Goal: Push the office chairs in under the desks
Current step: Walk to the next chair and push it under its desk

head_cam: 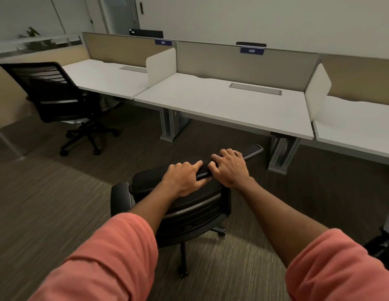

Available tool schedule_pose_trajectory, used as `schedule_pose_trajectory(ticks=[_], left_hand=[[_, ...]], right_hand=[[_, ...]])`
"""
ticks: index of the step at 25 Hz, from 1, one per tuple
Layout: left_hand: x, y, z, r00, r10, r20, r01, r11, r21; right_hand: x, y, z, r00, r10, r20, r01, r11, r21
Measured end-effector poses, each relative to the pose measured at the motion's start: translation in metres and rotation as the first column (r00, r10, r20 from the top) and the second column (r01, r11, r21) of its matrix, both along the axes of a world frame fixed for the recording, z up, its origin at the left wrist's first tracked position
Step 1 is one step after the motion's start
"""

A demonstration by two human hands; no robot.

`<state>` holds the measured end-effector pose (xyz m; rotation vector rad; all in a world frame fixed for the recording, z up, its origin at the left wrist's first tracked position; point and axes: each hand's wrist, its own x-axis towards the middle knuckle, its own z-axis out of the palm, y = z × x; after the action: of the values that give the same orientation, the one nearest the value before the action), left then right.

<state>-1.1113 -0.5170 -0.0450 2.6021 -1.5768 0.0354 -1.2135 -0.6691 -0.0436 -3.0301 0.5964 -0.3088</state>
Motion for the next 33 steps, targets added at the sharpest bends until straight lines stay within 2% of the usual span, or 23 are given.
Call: schedule_pose_trajectory(ticks=[5,9,14,24,33], left_hand=[[0.031,0.055,0.003,0.998,-0.002,0.057,-0.003,0.996,0.094],[0.066,0.099,0.009,0.993,0.054,-0.103,-0.039,0.989,0.14],[0.11,0.131,0.016,0.986,0.026,-0.164,-0.001,0.988,0.152],[0.165,0.114,0.021,0.99,-0.064,-0.129,0.082,0.987,0.136],[0.219,0.056,0.017,0.998,-0.062,-0.005,0.062,0.993,0.096]], right_hand=[[0.021,0.045,0.012,0.982,0.133,-0.131,-0.122,0.988,0.09],[0.044,0.082,0.013,0.98,0.137,-0.144,-0.119,0.985,0.125],[0.073,0.114,0.012,0.987,0.093,-0.128,-0.072,0.985,0.159],[0.117,0.109,0.017,0.994,0.013,-0.107,0.004,0.988,0.152],[0.174,0.051,0.013,0.998,-0.004,-0.065,0.011,0.995,0.1]])
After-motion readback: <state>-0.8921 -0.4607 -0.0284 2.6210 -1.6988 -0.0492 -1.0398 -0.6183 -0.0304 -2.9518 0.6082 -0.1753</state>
